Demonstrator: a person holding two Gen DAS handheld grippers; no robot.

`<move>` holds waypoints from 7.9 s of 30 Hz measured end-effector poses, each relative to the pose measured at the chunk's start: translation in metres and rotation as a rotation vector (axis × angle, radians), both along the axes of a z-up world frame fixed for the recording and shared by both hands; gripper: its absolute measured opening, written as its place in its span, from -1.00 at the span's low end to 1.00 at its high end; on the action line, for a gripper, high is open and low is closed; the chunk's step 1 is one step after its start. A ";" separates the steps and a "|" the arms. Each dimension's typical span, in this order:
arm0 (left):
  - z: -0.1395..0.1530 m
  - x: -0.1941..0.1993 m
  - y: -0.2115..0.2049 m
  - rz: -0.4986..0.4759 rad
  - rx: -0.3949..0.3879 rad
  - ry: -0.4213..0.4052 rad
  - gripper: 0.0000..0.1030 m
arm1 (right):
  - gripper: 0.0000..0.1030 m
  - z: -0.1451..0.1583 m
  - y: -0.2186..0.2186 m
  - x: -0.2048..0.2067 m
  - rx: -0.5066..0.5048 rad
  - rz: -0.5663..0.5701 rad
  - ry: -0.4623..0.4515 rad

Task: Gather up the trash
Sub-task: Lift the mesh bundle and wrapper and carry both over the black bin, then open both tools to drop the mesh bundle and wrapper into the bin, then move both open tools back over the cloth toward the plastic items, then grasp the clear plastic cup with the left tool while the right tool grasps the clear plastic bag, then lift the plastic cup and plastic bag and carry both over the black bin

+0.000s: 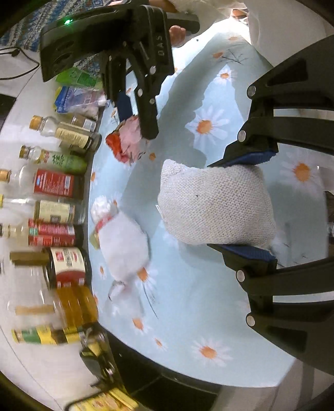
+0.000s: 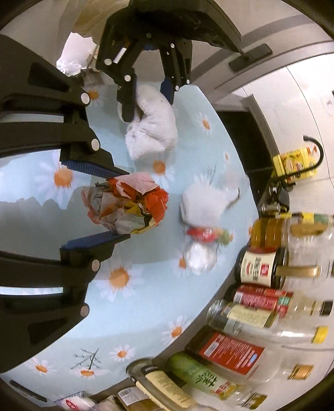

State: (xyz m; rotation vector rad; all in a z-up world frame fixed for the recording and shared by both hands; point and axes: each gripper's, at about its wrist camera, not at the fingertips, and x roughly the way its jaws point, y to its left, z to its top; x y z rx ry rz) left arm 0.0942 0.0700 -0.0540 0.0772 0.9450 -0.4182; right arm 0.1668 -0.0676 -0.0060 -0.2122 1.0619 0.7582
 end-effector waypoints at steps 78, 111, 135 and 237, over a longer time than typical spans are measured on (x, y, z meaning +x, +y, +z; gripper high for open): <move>-0.148 -0.186 0.158 0.307 0.027 0.320 0.43 | 0.36 -0.145 0.235 -0.190 -0.177 0.418 0.119; -0.024 -0.133 0.124 0.361 0.064 0.085 0.67 | 0.59 0.001 0.149 -0.105 0.071 0.318 -0.068; 0.011 0.042 0.090 0.335 -0.041 -0.010 0.68 | 0.85 -0.022 -0.010 0.085 0.011 -0.144 -0.101; 0.024 -0.164 0.188 0.659 0.002 0.073 -0.03 | -0.04 0.014 0.182 -0.093 0.103 0.476 0.019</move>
